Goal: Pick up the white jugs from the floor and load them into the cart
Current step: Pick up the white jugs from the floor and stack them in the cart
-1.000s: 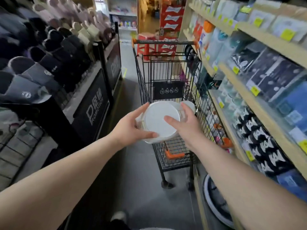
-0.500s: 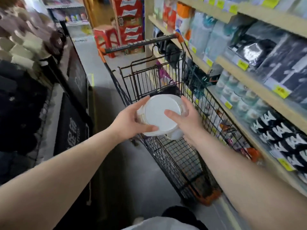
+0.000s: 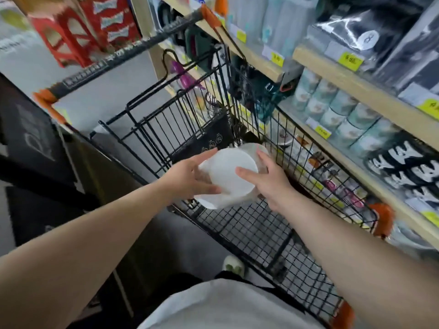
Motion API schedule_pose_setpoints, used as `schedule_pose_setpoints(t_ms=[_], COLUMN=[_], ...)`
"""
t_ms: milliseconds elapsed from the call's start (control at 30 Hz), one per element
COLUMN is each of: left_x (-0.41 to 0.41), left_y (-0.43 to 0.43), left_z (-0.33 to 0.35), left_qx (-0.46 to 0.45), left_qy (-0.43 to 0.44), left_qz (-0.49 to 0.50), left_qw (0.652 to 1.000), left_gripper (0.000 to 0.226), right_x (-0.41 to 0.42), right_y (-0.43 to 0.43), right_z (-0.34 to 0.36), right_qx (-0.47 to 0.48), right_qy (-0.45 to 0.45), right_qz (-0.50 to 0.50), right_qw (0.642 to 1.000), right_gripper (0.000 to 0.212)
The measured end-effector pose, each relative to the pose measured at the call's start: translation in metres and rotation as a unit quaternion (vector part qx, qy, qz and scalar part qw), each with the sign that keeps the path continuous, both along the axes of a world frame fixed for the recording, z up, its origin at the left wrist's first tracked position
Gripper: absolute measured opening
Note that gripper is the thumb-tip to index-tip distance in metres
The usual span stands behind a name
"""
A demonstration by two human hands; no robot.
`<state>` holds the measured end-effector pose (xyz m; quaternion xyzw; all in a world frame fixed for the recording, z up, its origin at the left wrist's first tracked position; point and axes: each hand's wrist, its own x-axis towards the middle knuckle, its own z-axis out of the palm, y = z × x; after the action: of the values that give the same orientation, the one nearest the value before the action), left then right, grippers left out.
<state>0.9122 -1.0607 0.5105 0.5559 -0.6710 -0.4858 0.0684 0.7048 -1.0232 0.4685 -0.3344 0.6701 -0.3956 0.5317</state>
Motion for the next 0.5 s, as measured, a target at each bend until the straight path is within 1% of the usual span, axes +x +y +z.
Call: schedule_pose_setpoints(t_ms=[100,233,300,333,400,467,500], left_x=[0.003,-0.002,-0.005,-0.007,-0.008,-0.008,-0.009], left_y=[-0.032,-0.076,-0.093,-0.099,-0.107,-0.112,-0.115], left_z=[-0.007,-0.024,-0.036,-0.041,-0.053,-0.066,-0.075], left_qx=[0.033,0.079,0.111,0.135,0.175,0.184,0.183], left_qy=[-0.017,-0.034,-0.023,-0.009,0.017,0.019,0.013], left_qz=[-0.062,-0.152,-0.201,-0.227,-0.276,-0.318,-0.335], left_qw=[0.997,0.985,0.973,0.965,0.945,0.93,0.924], left_gripper=[0.088,0.09,0.094,0.096,0.097,0.095,0.094], right_x=[0.008,0.022,0.031,0.036,0.05,0.063,0.068], right_y=[-0.01,-0.013,-0.007,-0.002,0.008,0.017,0.021], right_z=[-0.007,-0.021,-0.022,-0.022,-0.021,-0.026,-0.031], right_qx=[0.033,0.063,0.074,0.081,0.09,0.103,0.119], right_qy=[0.009,-0.01,-0.02,-0.019,-0.032,-0.05,-0.061], right_qz=[-0.029,-0.123,-0.17,-0.194,-0.248,-0.283,-0.293], right_qw=[0.999,0.99,0.982,0.978,0.964,0.952,0.947], right_gripper=[0.096,0.097,0.098,0.096,0.086,0.078,0.079])
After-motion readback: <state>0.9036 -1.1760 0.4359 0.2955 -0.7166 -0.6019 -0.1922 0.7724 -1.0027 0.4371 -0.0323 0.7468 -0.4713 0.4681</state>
